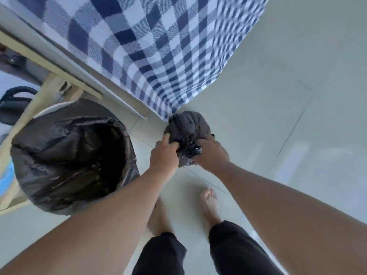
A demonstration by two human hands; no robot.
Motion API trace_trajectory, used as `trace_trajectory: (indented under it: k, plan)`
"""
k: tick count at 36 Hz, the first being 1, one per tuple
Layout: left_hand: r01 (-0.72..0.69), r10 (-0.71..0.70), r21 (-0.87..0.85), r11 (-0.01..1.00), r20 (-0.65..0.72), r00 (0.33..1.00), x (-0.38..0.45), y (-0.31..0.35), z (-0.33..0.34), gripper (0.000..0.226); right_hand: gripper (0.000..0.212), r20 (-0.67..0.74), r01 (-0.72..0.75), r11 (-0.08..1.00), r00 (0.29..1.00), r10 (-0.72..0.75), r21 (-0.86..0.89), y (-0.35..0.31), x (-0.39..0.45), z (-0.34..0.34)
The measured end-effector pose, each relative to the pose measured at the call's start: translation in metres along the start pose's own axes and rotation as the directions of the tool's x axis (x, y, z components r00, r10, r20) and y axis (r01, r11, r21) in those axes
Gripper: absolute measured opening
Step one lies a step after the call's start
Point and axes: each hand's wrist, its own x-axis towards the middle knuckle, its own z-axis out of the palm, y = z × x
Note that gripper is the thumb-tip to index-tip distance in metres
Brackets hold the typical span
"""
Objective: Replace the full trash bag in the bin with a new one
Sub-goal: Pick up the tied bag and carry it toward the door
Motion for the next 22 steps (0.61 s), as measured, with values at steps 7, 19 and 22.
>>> trace_trajectory:
  k: [7,19,22]
  plan:
    - [-0.200,0.193,-0.168,0.965,-0.054,0.980,-0.013,0.015,-0.042,0.018,0.029,-0.066,-0.053,0.926,0.994,0.083,0.373,0.002,-0.038,-0.037]
    - [-0.416,0.440,-0.240,0.877,0.052,0.897,-0.138,0.175,-0.214,0.020,0.030,-0.197,-0.133,0.807,0.935,0.295,0.575,0.041,-0.225,-0.217]
    - [-0.473,0.503,-0.251,0.845,0.066,0.862,-0.181,0.236,-0.261,0.019,0.030,-0.223,-0.166,0.768,0.900,0.374,0.619,0.058,-0.292,-0.269]
